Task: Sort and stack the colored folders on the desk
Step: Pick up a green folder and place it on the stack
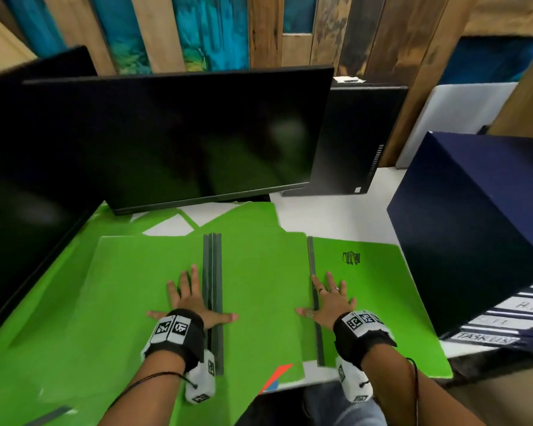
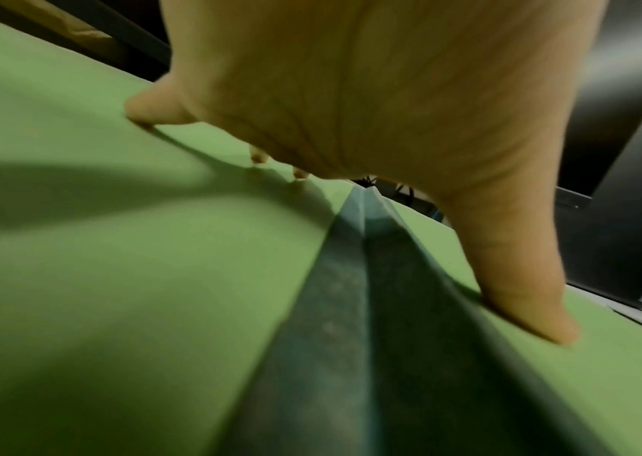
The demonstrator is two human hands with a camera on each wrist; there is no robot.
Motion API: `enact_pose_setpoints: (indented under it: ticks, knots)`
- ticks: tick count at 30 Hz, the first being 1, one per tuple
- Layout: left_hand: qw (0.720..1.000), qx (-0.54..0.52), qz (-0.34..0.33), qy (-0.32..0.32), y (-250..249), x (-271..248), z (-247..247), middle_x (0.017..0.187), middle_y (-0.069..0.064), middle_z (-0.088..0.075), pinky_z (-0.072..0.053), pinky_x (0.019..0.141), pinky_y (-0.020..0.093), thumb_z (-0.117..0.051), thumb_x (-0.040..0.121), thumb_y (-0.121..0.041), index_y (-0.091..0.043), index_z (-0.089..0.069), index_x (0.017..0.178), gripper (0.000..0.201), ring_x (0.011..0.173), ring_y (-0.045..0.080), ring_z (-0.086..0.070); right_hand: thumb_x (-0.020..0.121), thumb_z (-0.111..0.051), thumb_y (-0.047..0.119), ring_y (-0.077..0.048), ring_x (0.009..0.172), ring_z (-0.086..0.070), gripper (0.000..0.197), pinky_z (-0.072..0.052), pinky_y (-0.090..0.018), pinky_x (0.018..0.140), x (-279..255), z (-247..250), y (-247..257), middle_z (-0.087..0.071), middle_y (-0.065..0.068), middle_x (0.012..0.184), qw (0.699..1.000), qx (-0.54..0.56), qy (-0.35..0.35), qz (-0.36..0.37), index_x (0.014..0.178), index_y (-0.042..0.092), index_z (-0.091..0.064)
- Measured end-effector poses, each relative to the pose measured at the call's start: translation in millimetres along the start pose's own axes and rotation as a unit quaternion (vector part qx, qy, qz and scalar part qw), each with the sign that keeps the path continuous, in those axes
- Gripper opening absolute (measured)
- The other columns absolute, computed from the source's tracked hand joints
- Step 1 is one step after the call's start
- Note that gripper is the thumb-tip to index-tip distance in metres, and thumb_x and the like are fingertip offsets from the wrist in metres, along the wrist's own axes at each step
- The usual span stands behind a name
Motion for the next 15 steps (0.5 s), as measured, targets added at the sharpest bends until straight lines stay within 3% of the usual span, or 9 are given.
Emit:
enact_pose_setpoints:
  ticks: [5, 8, 11, 13, 15]
  knots:
    - [0.999, 0.009, 0.001, 0.032, 18, -5, -5, 0.151, -0.009, 0.032, -0.007, 0.101, 0.077, -0.054, 0.043, -0.09, -0.037, 0.027, 0.14, 0.137, 0.143, 0.025, 0.023, 0.075, -0.05, 0.073, -0.039, 0.144, 0.013, 0.1, -0.009, -0.065, 0.111, 3, 2, 2, 0.02, -0.002, 0.157, 1.0, -0.003, 0.015, 0.001, 0.149, 0.034, 0.006]
    - [1.0, -0.025, 0.007, 0.008, 28, -3, -1, 0.154, -0.012, 0.024, -0.005, 0.101, 0.076, -0.035, 0.064, -0.089, -0.041, 0.01, 0.145, 0.104, 0.144, 0.022, 0.018, 0.078, -0.032, 0.079, -0.041, 0.143, 0.013, 0.091, -0.009, -0.068, 0.11, 7, 5, 3, 0.017, -0.004, 0.157, 1.0, -0.006, 0.016, -0.01, 0.149, 0.034, 0.004]
    - [0.998, -0.041, -0.013, -0.039, 40, 0, 12, 0.157, -0.013, 0.009, -0.012, 0.103, 0.075, -0.032, 0.091, -0.059, -0.044, -0.007, 0.145, 0.062, 0.146, 0.021, 0.006, 0.087, -0.027, 0.07, -0.036, 0.145, 0.008, 0.084, -0.011, -0.059, 0.114, 7, 22, 21, 0.01, -0.009, 0.158, 0.996, -0.035, -0.079, 0.01, 0.151, 0.02, -0.005]
    - [0.995, -0.058, -0.009, -0.083, 51, -2, 26, 0.157, -0.01, -0.008, -0.021, 0.106, 0.069, -0.044, 0.095, -0.032, -0.041, -0.023, 0.143, 0.054, 0.145, 0.02, -0.009, 0.092, -0.034, 0.059, -0.03, 0.147, -0.006, 0.078, -0.015, -0.044, 0.119, 5, 30, 47, -0.002, -0.013, 0.159, 0.989, -0.01, -0.126, 0.083, 0.149, 0.009, -0.015]
    - [0.989, -0.068, 0.016, -0.133, 65, -6, 38, 0.152, -0.004, -0.025, -0.029, 0.107, 0.062, -0.054, 0.091, -0.017, -0.035, -0.035, 0.139, 0.055, 0.139, 0.021, -0.024, 0.093, -0.04, 0.053, -0.027, 0.144, -0.021, 0.075, -0.021, -0.036, 0.118, 6, 25, 67, -0.013, -0.012, 0.157, 0.987, 0.024, -0.108, 0.116, 0.148, 0.005, -0.021]
Point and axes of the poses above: each hand's wrist, its own x-axis towards the middle knuckle, its own z-axis out of the back of the hand, y = z × x, the point moved 8 cm from there along x, towards the middle knuckle
